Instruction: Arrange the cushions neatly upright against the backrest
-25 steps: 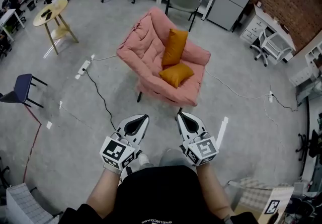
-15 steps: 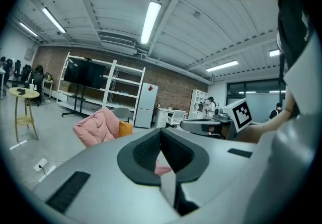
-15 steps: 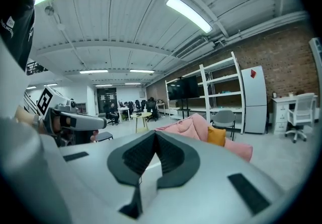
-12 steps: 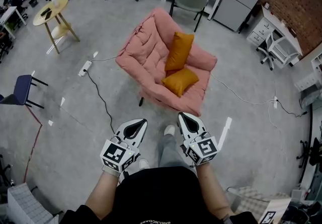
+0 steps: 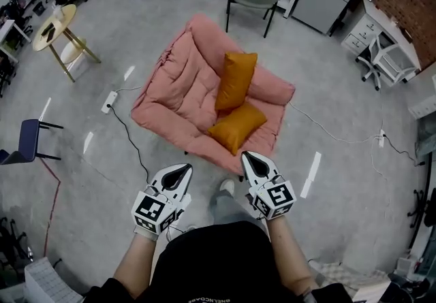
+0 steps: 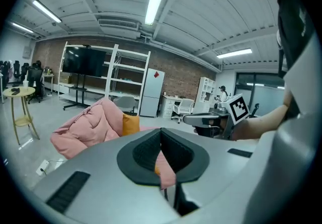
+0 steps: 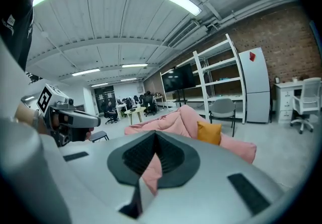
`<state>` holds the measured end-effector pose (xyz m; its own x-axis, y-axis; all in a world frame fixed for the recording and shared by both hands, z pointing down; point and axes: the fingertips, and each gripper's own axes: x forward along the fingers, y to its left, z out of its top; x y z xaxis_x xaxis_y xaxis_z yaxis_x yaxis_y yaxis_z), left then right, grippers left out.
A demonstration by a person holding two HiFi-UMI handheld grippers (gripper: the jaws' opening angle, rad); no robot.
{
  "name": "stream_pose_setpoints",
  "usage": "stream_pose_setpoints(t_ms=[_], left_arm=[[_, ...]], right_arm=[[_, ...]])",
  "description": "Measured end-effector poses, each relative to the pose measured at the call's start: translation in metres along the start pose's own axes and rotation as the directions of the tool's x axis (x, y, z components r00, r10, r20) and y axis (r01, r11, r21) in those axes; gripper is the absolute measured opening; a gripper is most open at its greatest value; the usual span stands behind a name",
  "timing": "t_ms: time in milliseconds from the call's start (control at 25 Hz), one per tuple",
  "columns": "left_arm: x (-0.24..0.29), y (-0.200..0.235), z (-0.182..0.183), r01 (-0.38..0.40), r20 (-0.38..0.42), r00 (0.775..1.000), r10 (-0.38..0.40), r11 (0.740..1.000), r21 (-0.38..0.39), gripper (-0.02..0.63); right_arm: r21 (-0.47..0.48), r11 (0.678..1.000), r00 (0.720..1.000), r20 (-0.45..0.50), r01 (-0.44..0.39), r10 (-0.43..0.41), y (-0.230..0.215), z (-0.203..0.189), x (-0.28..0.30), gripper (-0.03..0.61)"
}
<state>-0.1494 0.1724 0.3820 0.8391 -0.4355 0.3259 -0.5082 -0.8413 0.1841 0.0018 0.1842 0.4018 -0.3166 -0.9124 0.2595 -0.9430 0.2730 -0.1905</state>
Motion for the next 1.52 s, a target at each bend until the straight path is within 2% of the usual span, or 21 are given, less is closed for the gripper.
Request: stream_pose_setpoints(t_ms=[200,480,760,920,1040,1160,1240,1320,1520], left_arm=[[0.061,0.018,0.019,-0.022,-0.050,0.998,0.022,1.000,0.008,0.014],[0.109,0.034,0.032,-0.047,-0.115,0.992,0.047,0.999,0.010,0.014],[0.146,0.048,0.029,0.046,-0.179,0.983,-0.046,0.999,-0.002,0.015],[0.174,0.061,0.021,0.137,-0.238,0.962,-0.130,0.991,0.010,0.015],[0.196,0.070,0.008,0.220,-0.302,0.931,-0.205,0.975,0.016,0.034],[0.214,0.079,-0.010,0.300,-0.371,0.887,-0.275,0.954,0.008,0.096],[0.225,0.085,-0.022,0.345,-0.410,0.855,-0.317,0.939,-0.006,0.114],[0.235,0.089,-0.036,0.391,-0.459,0.818,-0.348,0.921,-0.003,0.142],[0.259,0.091,-0.080,0.500,-0.591,0.703,-0.396,0.866,0.015,0.206]], right_arm=[[0.039,0.999,1.000,-0.019,-0.001,0.002,-0.069,0.016,0.028,0.008],[0.050,0.998,0.999,-0.044,0.026,-0.024,-0.129,0.027,0.049,0.009],[0.078,0.995,0.994,-0.099,0.064,-0.057,-0.151,0.017,0.067,0.009],[0.111,0.989,0.986,-0.143,0.100,-0.084,-0.158,0.003,0.080,0.009],[0.149,0.978,0.976,-0.183,0.144,-0.116,-0.166,-0.012,0.088,0.011],[0.178,0.960,0.955,-0.242,0.216,-0.170,-0.168,-0.038,0.089,0.023],[0.203,0.942,0.939,-0.276,0.267,-0.206,-0.169,-0.055,0.091,0.048],[0.233,0.924,0.923,-0.312,0.303,-0.224,-0.169,-0.071,0.092,0.082],[0.274,0.881,0.872,-0.421,0.387,-0.252,-0.170,-0.121,0.087,0.157]])
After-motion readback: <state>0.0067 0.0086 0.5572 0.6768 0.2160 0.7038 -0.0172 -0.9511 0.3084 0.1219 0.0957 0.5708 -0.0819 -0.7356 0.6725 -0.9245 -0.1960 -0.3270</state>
